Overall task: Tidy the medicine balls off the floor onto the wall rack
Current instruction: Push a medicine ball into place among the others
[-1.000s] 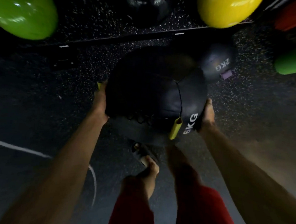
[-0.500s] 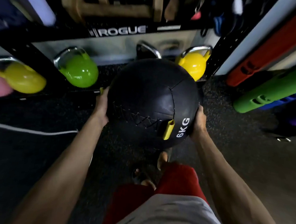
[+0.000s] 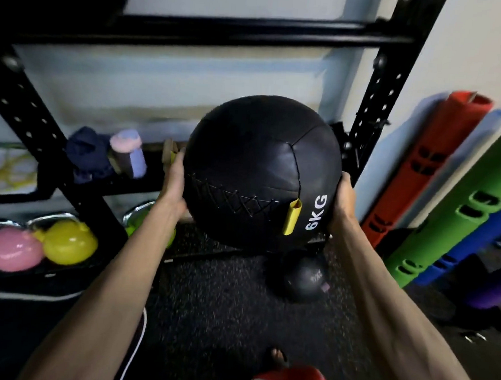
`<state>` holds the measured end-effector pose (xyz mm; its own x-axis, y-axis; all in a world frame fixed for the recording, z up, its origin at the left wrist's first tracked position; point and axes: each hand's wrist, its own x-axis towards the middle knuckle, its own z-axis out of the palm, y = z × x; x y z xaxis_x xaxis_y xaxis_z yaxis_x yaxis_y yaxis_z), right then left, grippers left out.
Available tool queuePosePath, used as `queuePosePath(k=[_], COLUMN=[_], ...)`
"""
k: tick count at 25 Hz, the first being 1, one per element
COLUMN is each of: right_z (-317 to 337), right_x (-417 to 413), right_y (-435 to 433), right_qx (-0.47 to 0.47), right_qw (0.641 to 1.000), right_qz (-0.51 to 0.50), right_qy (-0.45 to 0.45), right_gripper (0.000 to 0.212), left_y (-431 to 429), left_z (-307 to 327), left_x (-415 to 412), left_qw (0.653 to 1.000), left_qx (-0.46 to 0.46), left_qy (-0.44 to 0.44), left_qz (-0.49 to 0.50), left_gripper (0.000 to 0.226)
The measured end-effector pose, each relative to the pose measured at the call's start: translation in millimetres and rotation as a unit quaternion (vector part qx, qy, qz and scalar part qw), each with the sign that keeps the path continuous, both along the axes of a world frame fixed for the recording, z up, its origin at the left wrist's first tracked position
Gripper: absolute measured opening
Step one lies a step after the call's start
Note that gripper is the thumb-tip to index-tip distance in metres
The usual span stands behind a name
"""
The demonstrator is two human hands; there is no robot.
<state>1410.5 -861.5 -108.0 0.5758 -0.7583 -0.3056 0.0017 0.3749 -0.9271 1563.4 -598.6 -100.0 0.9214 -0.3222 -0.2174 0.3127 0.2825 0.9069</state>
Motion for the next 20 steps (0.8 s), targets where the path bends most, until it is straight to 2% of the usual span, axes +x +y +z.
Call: queuePosePath(k=[6, 10, 14, 20], right_z=[109, 171, 227, 304], right_x=[1, 6, 25, 77], right_y=[5, 6, 6, -5], right_qx=[-0.08, -0.134, -0.119, -0.142], right_qw=[0.994, 0.987, 0.976, 0.957], right_qz=[-0.003, 0.001, 0.028, 0.055], right_qy=[-0.072, -0.087, -0.182, -0.246], right_gripper=[0.031, 0.043, 0.034, 0.029], left_y=[10, 17, 26, 26], left_z=[95, 149, 206, 275], left_x=[-3, -8, 6, 51], left_qw=[0.995, 0.99, 0.979, 0.965], left_qx=[-0.047, -0.081, -0.102, -0.128], left_qy=[-0.079, -0.107, -0.164, -0.194], left_qz=[0.033, 0.045, 0.072, 0.121], left_gripper=[0.059, 0.056, 0.059, 0.061])
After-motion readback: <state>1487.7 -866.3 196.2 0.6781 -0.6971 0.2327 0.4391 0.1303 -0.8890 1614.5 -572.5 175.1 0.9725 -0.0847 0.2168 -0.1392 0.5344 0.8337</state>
